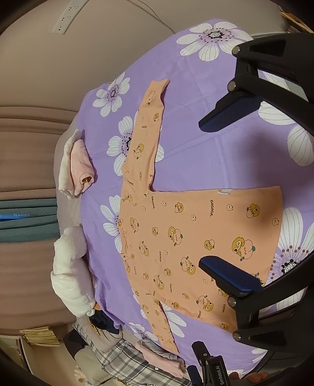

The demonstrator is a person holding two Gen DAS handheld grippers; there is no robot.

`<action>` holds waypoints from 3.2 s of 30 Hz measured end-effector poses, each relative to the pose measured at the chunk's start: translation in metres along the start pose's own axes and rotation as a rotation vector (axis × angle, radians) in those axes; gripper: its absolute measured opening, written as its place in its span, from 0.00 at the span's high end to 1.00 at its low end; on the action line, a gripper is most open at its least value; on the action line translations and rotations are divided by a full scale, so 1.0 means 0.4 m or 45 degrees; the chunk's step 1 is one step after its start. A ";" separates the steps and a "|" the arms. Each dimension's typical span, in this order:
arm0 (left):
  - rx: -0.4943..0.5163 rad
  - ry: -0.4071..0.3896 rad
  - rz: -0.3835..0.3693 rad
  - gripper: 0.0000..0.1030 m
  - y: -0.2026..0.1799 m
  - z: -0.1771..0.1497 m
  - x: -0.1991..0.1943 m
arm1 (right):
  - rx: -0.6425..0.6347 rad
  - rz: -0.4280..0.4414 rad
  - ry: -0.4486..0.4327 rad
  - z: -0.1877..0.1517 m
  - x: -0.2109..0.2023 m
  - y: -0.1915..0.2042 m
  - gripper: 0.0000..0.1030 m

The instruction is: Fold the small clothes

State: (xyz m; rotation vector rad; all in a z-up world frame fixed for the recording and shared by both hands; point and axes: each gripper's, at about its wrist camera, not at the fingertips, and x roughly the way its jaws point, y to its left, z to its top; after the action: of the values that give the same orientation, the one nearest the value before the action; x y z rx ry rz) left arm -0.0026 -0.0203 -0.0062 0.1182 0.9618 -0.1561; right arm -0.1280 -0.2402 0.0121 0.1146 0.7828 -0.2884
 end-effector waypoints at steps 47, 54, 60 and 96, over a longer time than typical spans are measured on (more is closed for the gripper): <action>0.003 0.015 -0.005 0.00 -0.011 0.000 0.000 | 0.006 0.013 0.007 -0.005 -0.004 0.014 0.00; 0.002 0.018 -0.003 0.00 -0.009 -0.004 0.001 | 0.003 0.013 0.002 -0.007 -0.007 0.015 0.00; 0.003 0.019 -0.005 0.00 -0.003 -0.003 0.004 | 0.003 0.013 0.003 -0.007 -0.007 0.015 0.00; -0.290 0.130 -0.342 0.00 -0.028 0.034 0.159 | 0.382 0.173 0.072 -0.053 0.160 -0.192 0.00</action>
State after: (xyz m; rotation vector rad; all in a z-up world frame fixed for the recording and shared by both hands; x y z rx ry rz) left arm 0.0419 -0.0385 -0.0514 -0.2153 1.0883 -0.2879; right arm -0.1223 -0.3229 -0.0480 0.4583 0.7798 -0.2730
